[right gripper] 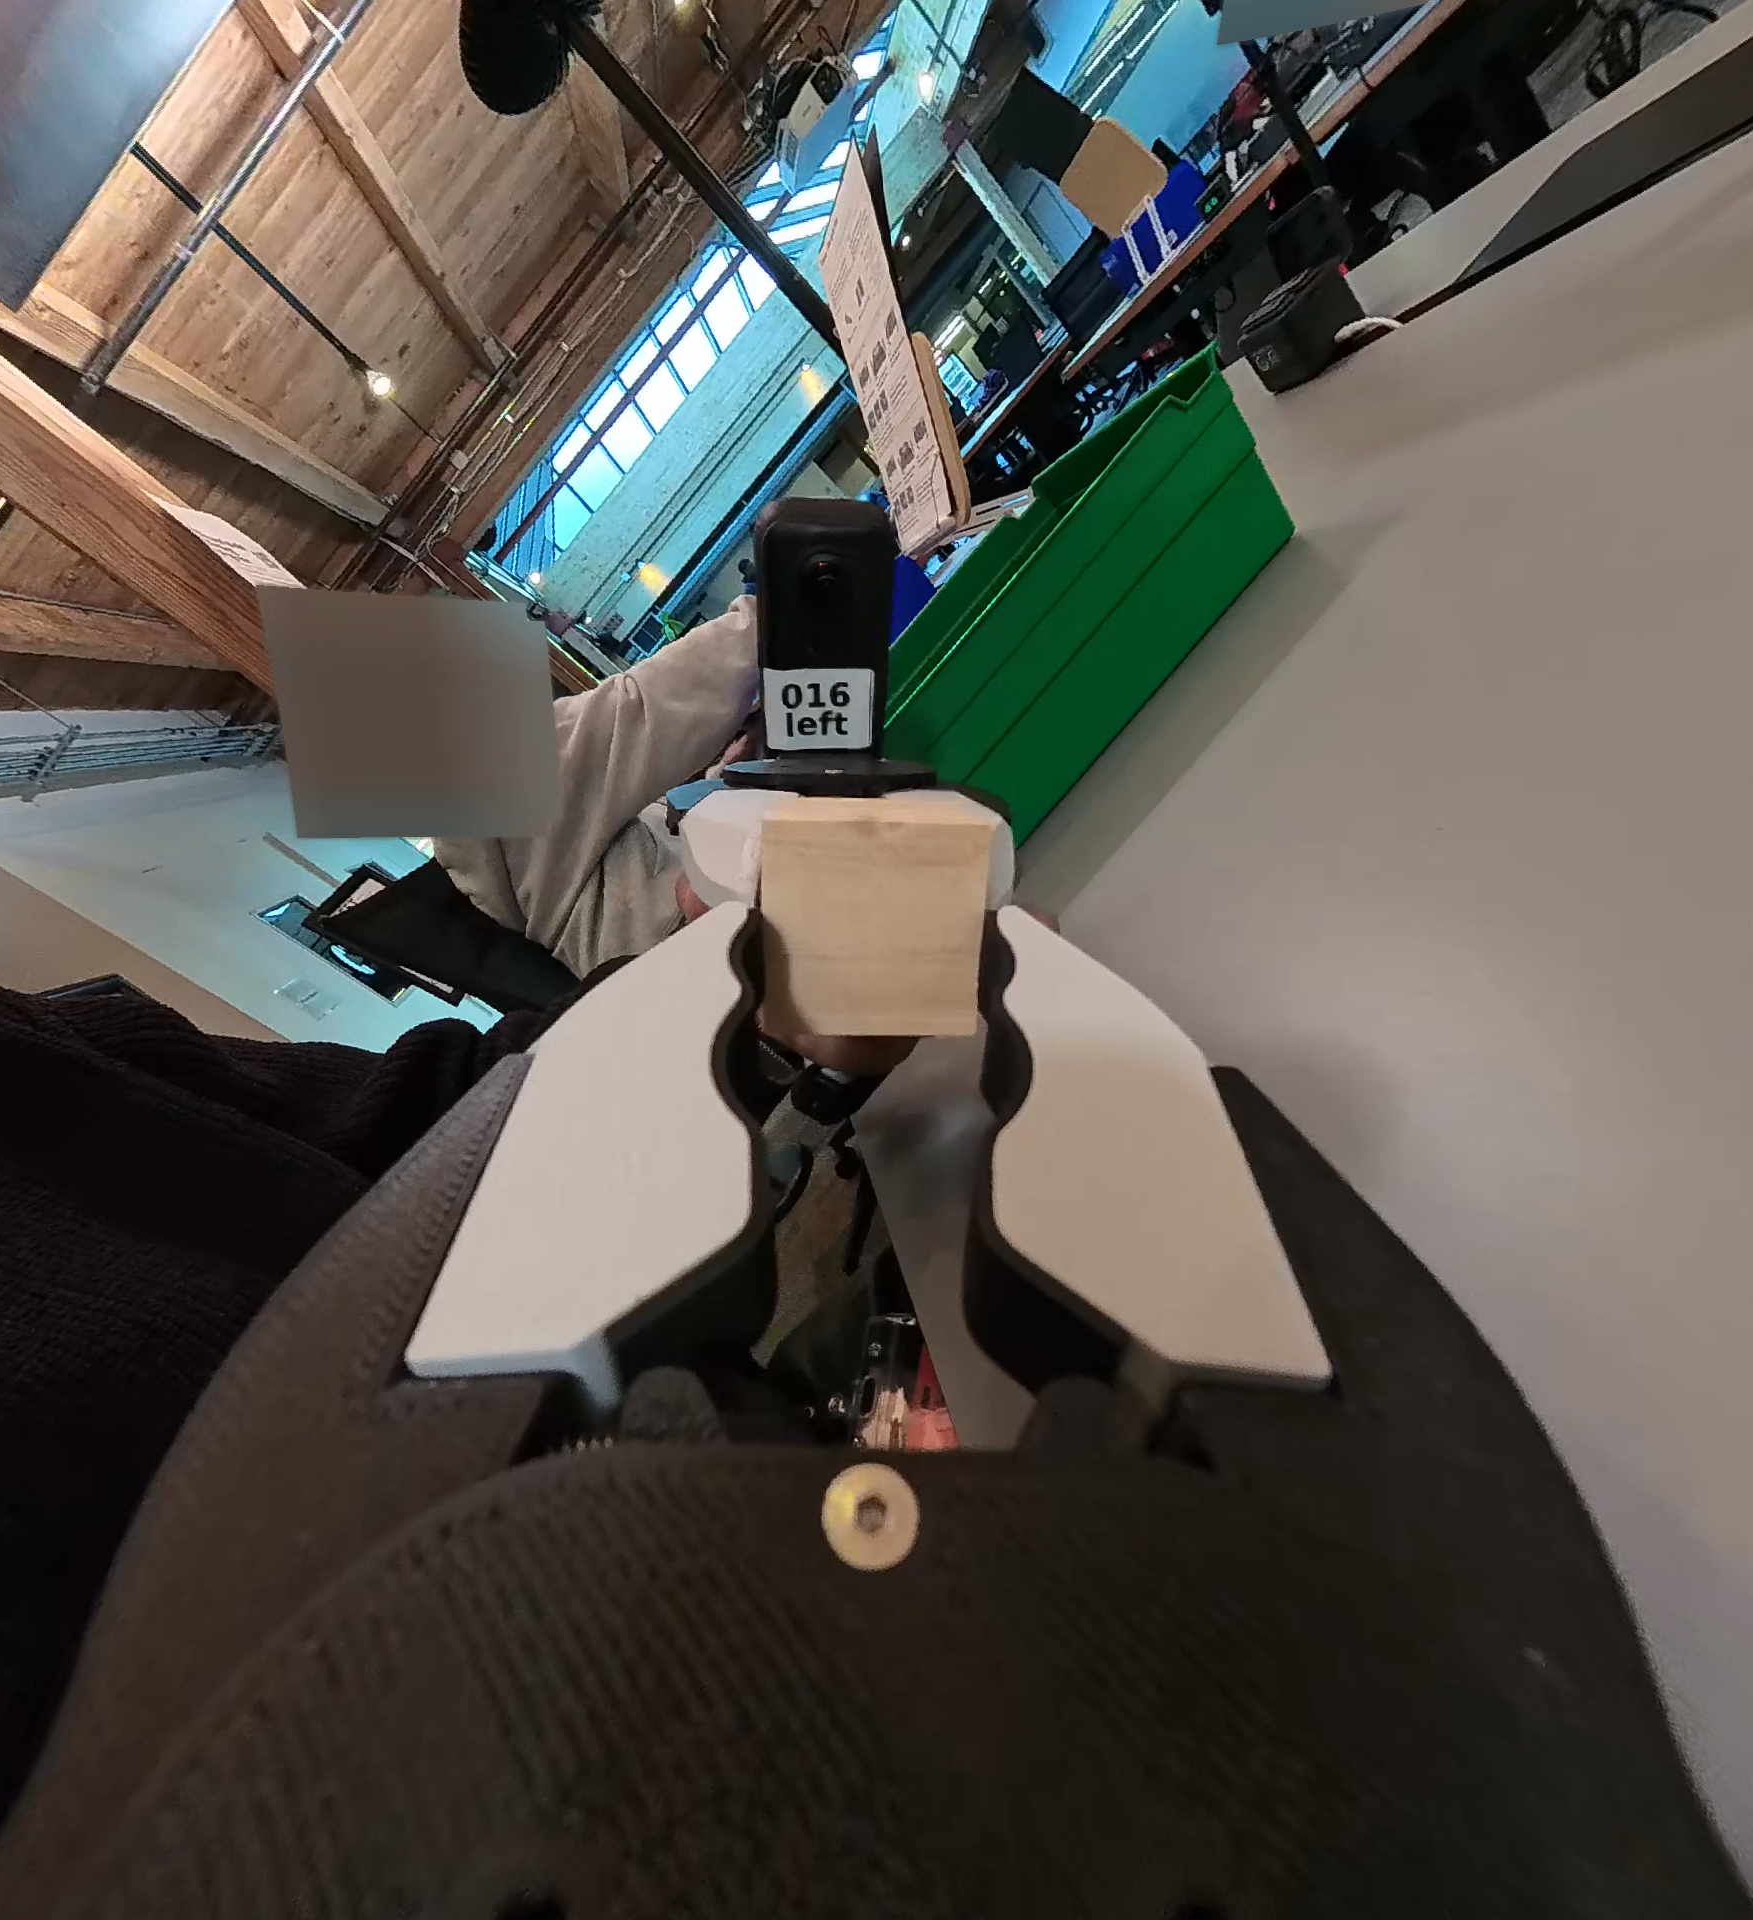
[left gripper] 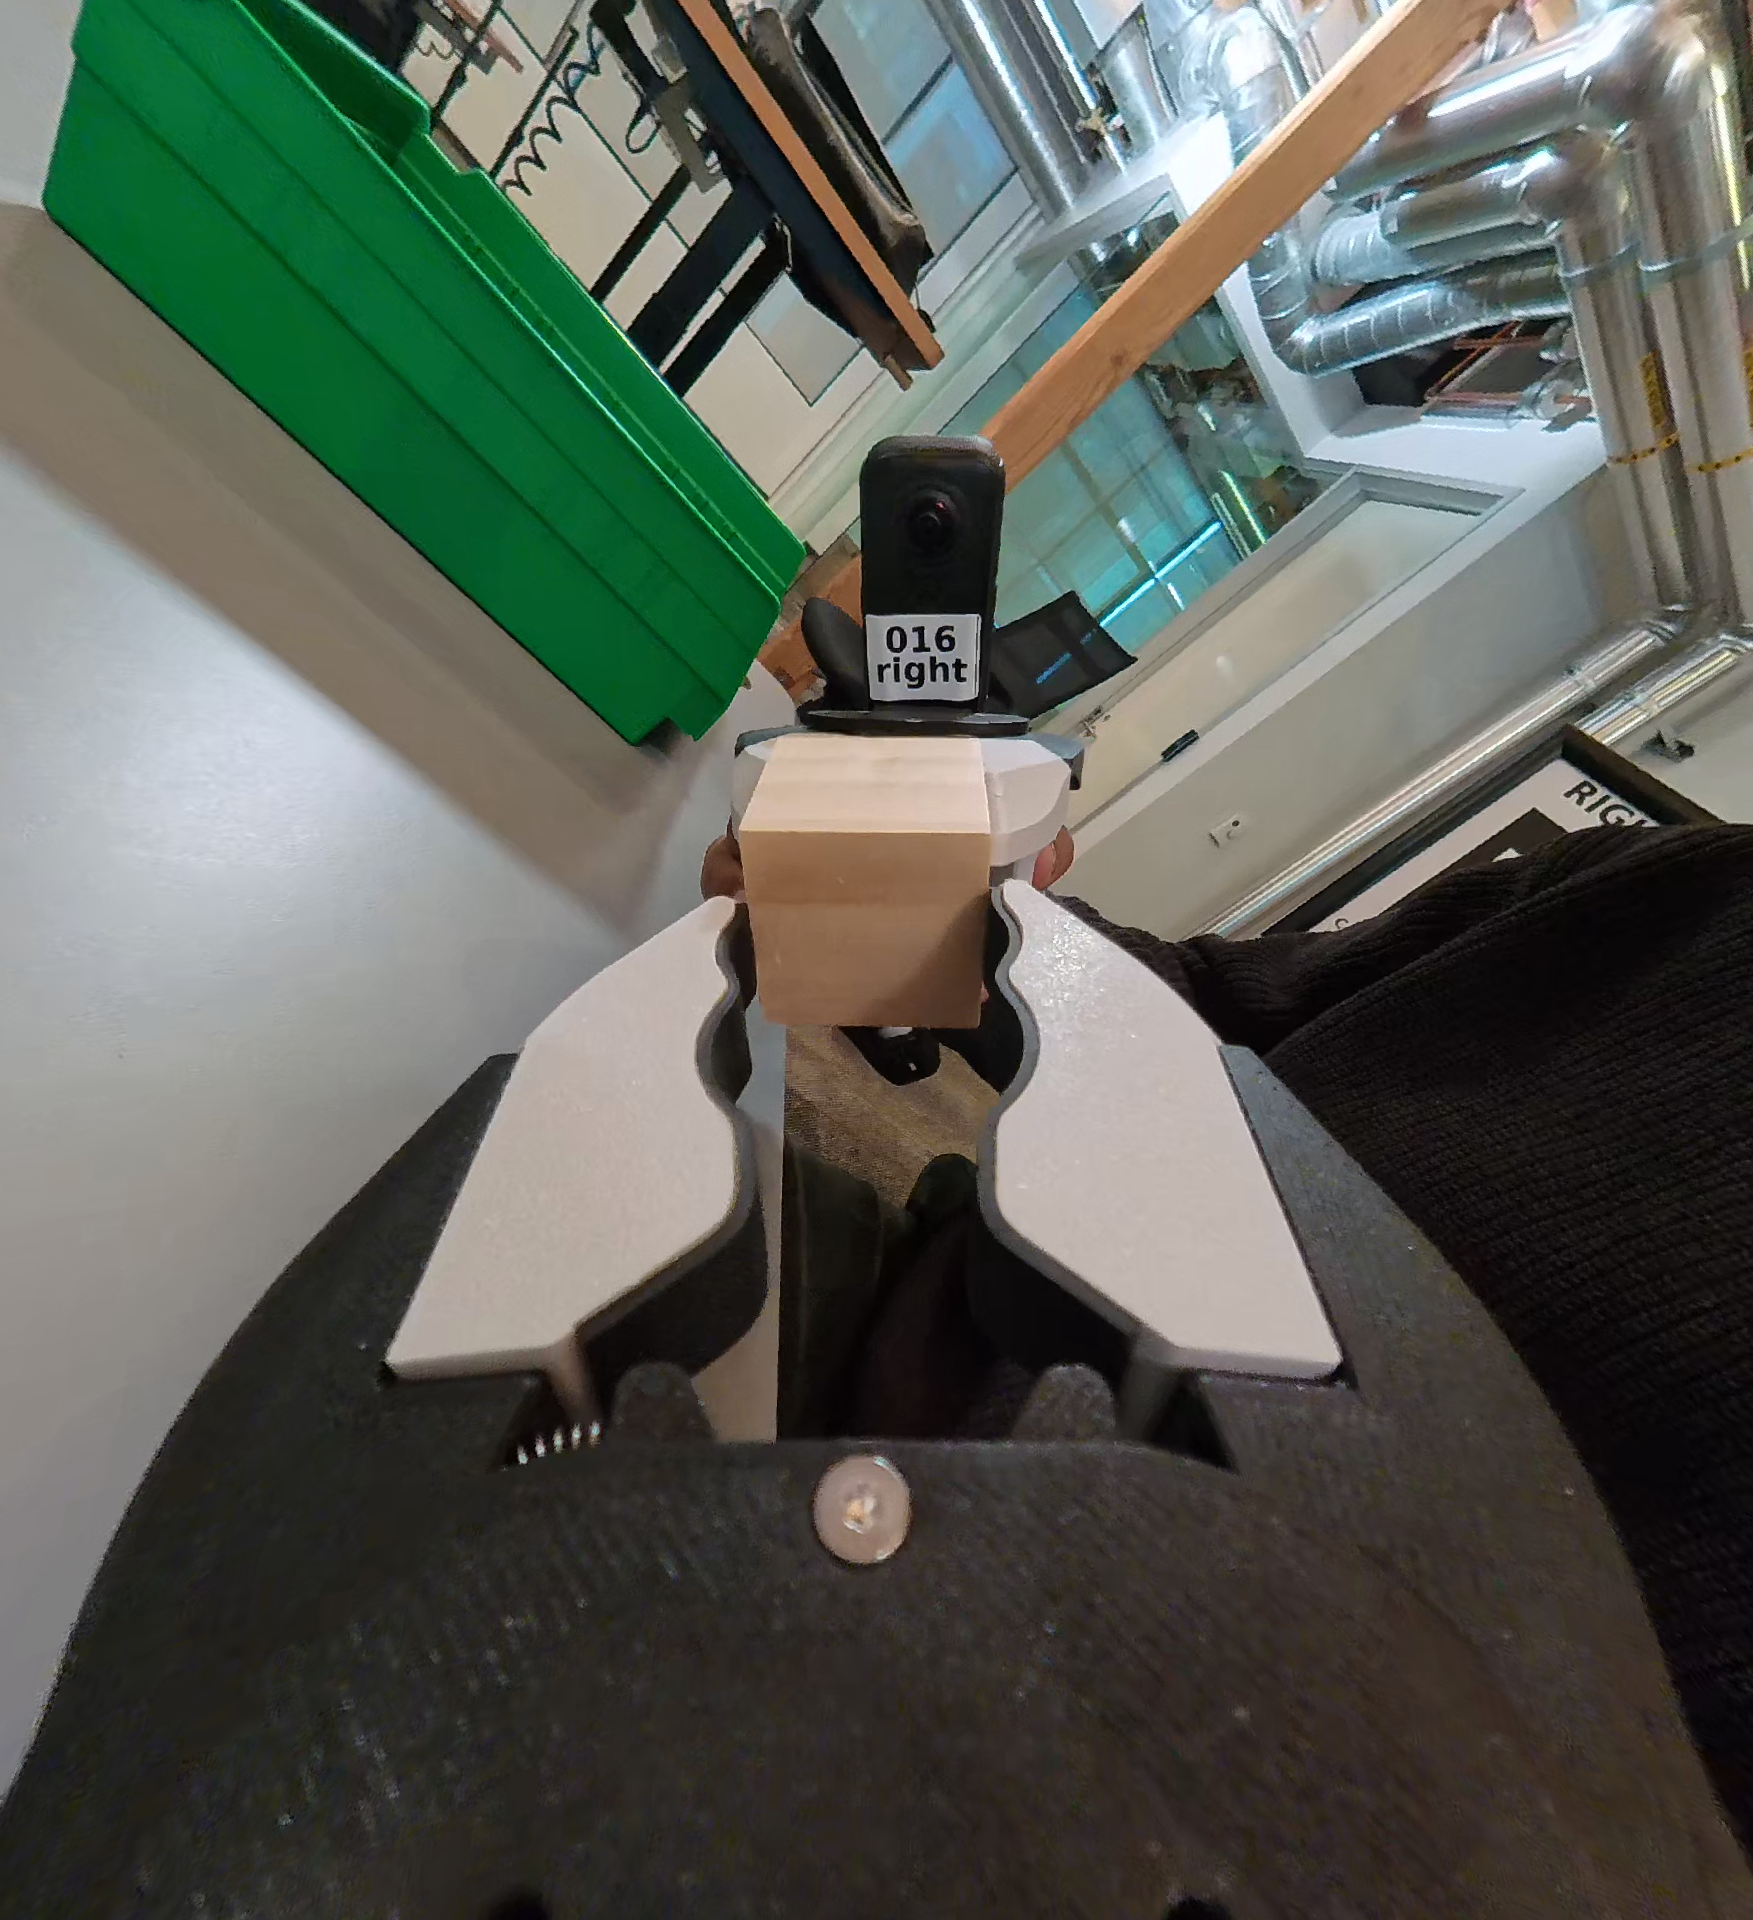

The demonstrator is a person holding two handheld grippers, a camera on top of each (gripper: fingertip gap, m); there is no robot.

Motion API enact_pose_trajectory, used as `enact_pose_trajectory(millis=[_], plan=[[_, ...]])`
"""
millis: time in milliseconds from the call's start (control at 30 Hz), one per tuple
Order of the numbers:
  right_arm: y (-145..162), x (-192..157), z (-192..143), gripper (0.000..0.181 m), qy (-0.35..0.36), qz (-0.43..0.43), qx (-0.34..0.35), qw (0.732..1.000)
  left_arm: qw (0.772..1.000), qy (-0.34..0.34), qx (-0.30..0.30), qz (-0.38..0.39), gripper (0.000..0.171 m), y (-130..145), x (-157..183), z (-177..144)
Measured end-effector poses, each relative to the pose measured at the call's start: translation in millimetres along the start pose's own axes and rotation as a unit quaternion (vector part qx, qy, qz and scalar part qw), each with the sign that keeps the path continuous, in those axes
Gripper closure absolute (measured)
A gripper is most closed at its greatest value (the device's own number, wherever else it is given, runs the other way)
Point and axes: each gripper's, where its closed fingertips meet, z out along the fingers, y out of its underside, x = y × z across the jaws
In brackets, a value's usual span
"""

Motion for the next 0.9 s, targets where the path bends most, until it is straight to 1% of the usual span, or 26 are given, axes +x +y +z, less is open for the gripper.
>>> enact_pose_trajectory(millis=[200, 300, 900], plan=[[0.3, 3.2, 1.0, 0.141, 0.005, 0.006, 0.006, 1.0, 1.0, -0.013, 0.004, -0.001, 0.129, -2.7, -4.2, -1.3], [3.8, 6.7, 2.3, 0.141, 0.017, 0.001, -0.005, 1.0, 1.0, -0.026, 0.0, 0.008, 0.129, -2.3, -7.0, -1.8], [5.9, 5.9, 2.4, 0.14, 0.022, -0.004, -0.02, 1.0, 1.0, -0.019, 0.001, 0.009, 0.129, -0.6, -5.2, 0.0]])
